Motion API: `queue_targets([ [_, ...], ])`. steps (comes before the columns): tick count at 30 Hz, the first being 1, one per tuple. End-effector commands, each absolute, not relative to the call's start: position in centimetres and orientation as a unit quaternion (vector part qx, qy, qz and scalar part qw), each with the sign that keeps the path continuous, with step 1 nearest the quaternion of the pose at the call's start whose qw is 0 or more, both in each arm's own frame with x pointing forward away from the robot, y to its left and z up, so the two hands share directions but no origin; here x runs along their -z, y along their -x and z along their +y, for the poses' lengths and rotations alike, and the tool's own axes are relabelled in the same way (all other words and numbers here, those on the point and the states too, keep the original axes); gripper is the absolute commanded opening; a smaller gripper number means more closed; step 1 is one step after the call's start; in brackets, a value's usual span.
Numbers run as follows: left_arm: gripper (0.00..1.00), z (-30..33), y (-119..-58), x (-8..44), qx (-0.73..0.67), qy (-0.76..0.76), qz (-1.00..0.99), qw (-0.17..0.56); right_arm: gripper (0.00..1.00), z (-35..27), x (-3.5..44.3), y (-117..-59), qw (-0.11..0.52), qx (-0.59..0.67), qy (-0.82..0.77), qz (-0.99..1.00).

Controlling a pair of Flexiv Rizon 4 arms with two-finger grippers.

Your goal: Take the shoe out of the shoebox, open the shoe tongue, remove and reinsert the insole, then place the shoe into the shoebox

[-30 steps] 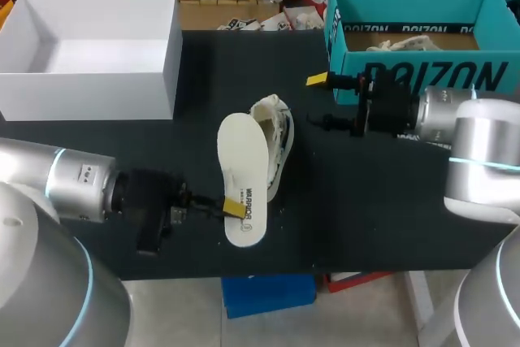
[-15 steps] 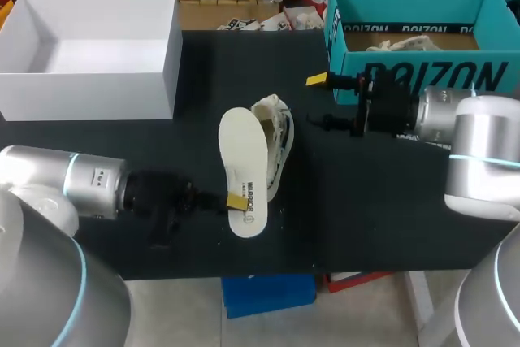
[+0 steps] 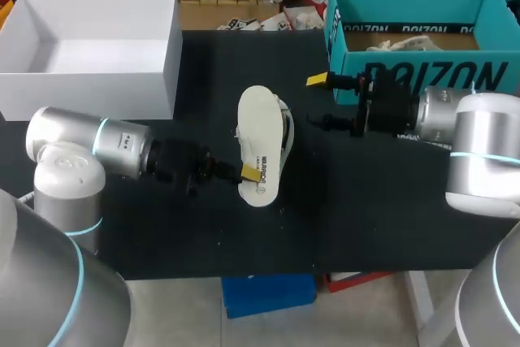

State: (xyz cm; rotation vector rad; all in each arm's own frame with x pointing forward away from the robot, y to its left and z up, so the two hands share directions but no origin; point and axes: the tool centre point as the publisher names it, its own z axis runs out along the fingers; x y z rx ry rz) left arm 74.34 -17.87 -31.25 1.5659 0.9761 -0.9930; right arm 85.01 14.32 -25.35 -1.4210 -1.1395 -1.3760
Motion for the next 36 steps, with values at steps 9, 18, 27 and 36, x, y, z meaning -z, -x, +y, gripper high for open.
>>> queue_targets([
  [9,0.0,-18.0,-78.1,29.8,0.42,-0.663,0.391,0.481,1.0,14.4,25.4,-85.0,0.415,0.549,0.567,-0.453],
  [18,0.0,-17.9,-78.4,29.5,0.423,-0.661,0.39,0.481,1.0,14.4,25.4,-85.0,0.415,0.549,0.567,-0.453],
  [27,0.0,-17.9,-78.4,29.5,0.423,-0.661,0.39,0.481,1.0,14.7,24.9,-85.9,0.419,0.524,0.545,-0.502],
  [36,0.0,-17.9,-78.4,29.5,0.423,-0.661,0.39,0.481,0.97,17.5,26.6,-85.4,0.433,0.47,0.502,-0.583],
])
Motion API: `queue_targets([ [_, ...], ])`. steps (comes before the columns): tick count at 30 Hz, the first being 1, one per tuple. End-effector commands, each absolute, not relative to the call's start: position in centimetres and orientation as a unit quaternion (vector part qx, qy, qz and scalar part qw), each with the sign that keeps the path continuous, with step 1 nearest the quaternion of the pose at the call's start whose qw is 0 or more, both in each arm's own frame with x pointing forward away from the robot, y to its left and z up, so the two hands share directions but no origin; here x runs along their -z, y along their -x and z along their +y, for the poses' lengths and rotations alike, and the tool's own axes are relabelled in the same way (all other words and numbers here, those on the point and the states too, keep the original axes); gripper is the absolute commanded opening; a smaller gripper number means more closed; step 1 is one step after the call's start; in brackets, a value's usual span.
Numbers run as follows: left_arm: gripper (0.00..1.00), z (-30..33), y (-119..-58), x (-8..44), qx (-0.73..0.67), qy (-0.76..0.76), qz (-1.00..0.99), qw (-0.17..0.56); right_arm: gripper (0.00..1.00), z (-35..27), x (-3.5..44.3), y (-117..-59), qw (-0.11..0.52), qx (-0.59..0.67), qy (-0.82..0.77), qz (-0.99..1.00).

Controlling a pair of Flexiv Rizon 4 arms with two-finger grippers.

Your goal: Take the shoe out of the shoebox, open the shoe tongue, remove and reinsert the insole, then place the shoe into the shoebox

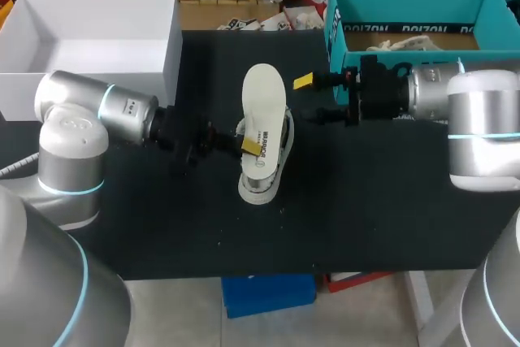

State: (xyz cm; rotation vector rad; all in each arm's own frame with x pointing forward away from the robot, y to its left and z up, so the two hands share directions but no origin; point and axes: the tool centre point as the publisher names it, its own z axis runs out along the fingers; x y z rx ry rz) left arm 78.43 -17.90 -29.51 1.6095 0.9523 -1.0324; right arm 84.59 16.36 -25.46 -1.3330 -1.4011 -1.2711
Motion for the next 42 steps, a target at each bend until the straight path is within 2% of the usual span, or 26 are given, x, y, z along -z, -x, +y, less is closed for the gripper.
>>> queue_targets([
  [1,0.0,-17.9,-78.4,29.5,0.423,-0.661,0.39,0.481,0.98,17.8,26.8,-85.3,0.437,0.471,0.499,-0.582],
  [3,0.0,-17.9,-78.4,29.5,0.423,-0.661,0.39,0.481,0.99,18.3,27.1,-85.1,0.438,0.47,0.498,-0.582],
  [7,0.0,-17.9,-78.4,29.5,0.423,-0.661,0.39,0.481,0.98,19.1,27.4,-84.9,0.439,0.476,0.495,-0.579],
  [10,0.0,-17.9,-78.4,29.5,0.423,-0.661,0.39,0.481,0.93,19.7,27.5,-84.7,0.437,0.485,0.496,-0.572],
  [12,0.0,-17.9,-78.4,29.5,0.423,-0.661,0.39,0.481,0.93,20.1,27.6,-84.5,0.437,0.485,0.497,-0.572],
  [15,0.0,-17.9,-78.4,29.5,0.423,-0.661,0.39,0.481,0.85,20.4,27.6,-84.4,0.436,0.487,0.496,-0.571],
  [17,0.0,-17.9,-78.4,29.5,0.423,-0.661,0.39,0.481,0.73,20.6,27.6,-84.4,0.435,0.489,0.497,-0.569],
  [18,0.0,-17.9,-78.4,29.5,0.423,-0.661,0.39,0.481,0.71,20.7,27.7,-84.3,0.435,0.489,0.498,-0.569],
  [20,0.0,-17.9,-78.4,29.5,0.423,-0.661,0.39,0.481,0.7,20.9,27.8,-84.2,0.435,0.489,0.498,-0.569],
  [21,0.0,-17.9,-78.4,29.5,0.423,-0.661,0.39,0.481,0.65,21.1,27.9,-84.2,0.436,0.489,0.498,-0.568],
  [27,0.0,-17.9,-78.4,29.5,0.423,-0.661,0.39,0.481,0.59,21.7,28.4,-84.1,0.441,0.487,0.497,-0.567],
  [32,0.0,-17.9,-78.4,29.5,0.423,-0.661,0.39,0.481,0.4,21.6,28.6,-84.2,0.441,0.487,0.5,-0.564],
  [33,0.0,-17.9,-78.4,29.5,0.423,-0.661,0.39,0.481,0.25,21.5,28.7,-84.2,0.439,0.487,0.503,-0.563],
  [34,0.0,-17.9,-78.4,29.5,0.423,-0.661,0.39,0.481,0.0,21.5,28.7,-84.2,0.438,0.488,0.504,-0.562],
  [42,0.0,-17.9,-78.4,29.5,0.423,-0.661,0.39,0.481,0.0,21.4,28.8,-84.3,0.432,0.485,0.511,-0.563],
])
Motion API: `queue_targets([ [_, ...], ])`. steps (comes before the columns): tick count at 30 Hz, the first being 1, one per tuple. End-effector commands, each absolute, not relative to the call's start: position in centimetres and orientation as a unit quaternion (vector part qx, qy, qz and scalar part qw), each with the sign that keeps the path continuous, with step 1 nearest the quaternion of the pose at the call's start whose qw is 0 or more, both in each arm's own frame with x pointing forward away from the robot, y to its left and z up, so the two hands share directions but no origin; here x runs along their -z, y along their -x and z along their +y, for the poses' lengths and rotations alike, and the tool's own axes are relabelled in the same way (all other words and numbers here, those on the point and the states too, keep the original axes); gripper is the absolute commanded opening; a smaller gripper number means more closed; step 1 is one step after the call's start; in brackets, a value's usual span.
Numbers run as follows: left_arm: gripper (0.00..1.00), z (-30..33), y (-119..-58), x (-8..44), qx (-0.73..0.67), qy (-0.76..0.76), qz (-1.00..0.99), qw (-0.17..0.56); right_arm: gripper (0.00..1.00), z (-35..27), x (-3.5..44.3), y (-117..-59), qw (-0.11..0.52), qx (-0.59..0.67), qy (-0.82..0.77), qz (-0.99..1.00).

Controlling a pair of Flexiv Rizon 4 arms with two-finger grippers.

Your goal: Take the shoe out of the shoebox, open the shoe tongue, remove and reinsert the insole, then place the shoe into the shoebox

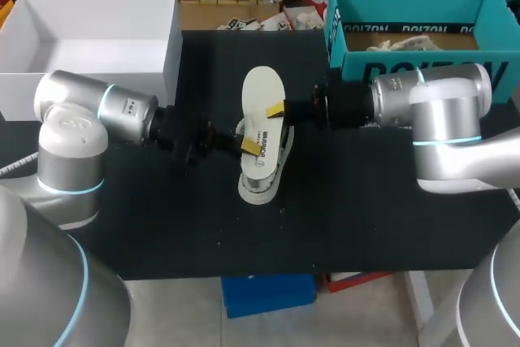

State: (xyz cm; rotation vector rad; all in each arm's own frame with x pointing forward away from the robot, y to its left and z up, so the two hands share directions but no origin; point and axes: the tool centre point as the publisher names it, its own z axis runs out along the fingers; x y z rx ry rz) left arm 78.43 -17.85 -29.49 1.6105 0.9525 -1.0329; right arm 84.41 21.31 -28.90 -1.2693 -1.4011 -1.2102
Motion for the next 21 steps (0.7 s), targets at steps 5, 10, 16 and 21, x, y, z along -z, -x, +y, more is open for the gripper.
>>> queue_targets([
  [5,1.0,-17.6,-78.2,29.1,0.371,-0.698,0.424,0.442,0.0,21.4,28.8,-84.3,0.432,0.485,0.511,-0.563],
  [10,1.0,-16.4,-77.2,27.9,0.296,-0.76,0.456,0.357,0.0,21.4,28.8,-84.3,0.432,0.485,0.511,-0.563],
  [16,1.0,-15.1,-75.9,25.9,0.17,-0.838,0.459,0.24,0.0,21.4,28.8,-84.3,0.432,0.485,0.511,-0.563],
  [21,1.0,-15.2,-74.7,24.6,0.023,-0.883,0.45,0.131,0.0,21.4,28.8,-84.3,0.432,0.485,0.511,-0.563],
])
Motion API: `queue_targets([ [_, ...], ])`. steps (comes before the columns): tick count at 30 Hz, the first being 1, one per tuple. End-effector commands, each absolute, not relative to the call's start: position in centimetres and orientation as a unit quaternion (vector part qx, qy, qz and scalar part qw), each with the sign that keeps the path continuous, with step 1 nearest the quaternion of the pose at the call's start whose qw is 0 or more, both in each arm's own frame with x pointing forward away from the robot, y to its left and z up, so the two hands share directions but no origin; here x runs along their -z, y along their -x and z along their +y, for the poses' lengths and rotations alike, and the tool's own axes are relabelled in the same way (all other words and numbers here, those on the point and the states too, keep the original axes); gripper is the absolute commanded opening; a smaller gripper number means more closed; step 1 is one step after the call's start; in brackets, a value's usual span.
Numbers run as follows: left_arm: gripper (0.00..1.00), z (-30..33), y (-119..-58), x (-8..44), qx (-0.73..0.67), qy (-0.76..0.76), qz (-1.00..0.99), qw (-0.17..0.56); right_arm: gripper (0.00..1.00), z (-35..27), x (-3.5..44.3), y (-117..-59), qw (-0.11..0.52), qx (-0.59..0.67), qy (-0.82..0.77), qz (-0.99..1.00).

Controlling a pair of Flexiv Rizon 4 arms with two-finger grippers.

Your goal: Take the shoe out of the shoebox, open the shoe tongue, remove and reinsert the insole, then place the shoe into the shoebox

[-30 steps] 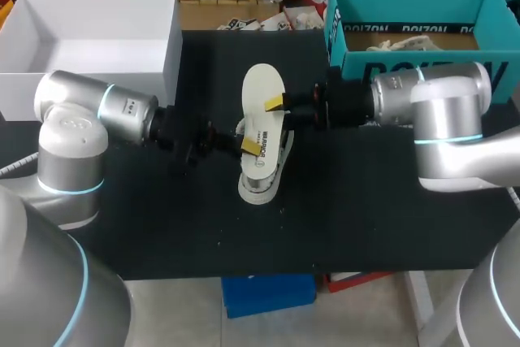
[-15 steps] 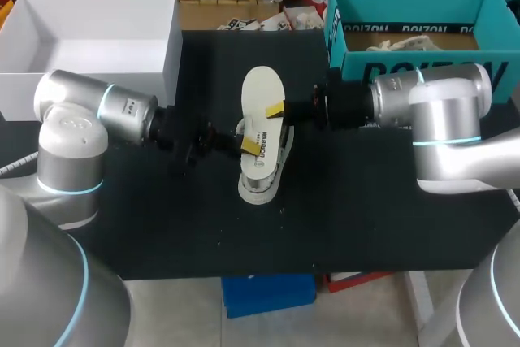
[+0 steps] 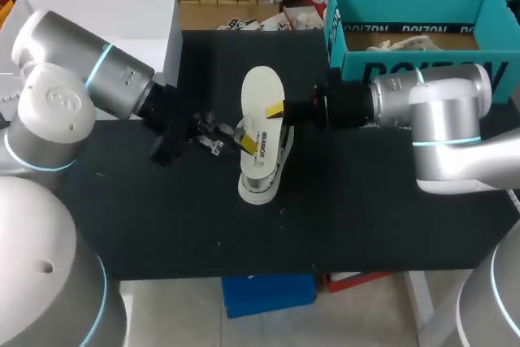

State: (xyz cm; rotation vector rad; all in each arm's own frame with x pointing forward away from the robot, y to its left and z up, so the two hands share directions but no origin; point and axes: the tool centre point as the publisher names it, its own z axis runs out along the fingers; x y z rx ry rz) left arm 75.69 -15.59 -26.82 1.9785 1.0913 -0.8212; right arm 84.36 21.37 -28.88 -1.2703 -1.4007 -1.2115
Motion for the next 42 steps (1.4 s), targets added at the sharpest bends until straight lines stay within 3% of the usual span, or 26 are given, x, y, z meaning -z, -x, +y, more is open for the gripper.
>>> queue_targets([
  [1,1.0,-15.2,-74.6,24.5,0.006,-0.886,0.45,0.114,0.0,21.4,28.8,-84.3,0.432,0.485,0.511,-0.563],
  [4,1.0,-15.5,-74.5,24.0,-0.064,-0.883,0.458,0.084,0.0,21.4,28.8,-84.3,0.432,0.485,0.511,-0.563],
  [17,1.0,-15.5,-74.5,24.0,-0.064,-0.883,0.458,0.084,0.0,21.4,28.8,-84.3,0.432,0.485,0.511,-0.563],
  [25,1.0,-16.4,-75.9,25.1,-0.021,-0.829,0.559,0.033,0.0,21.4,28.8,-84.3,0.432,0.485,0.511,-0.563],
  [42,1.0,-17.3,-77.3,26.1,-0.06,-0.77,0.634,0.037,0.0,21.4,28.8,-84.3,0.432,0.485,0.511,-0.563],
])
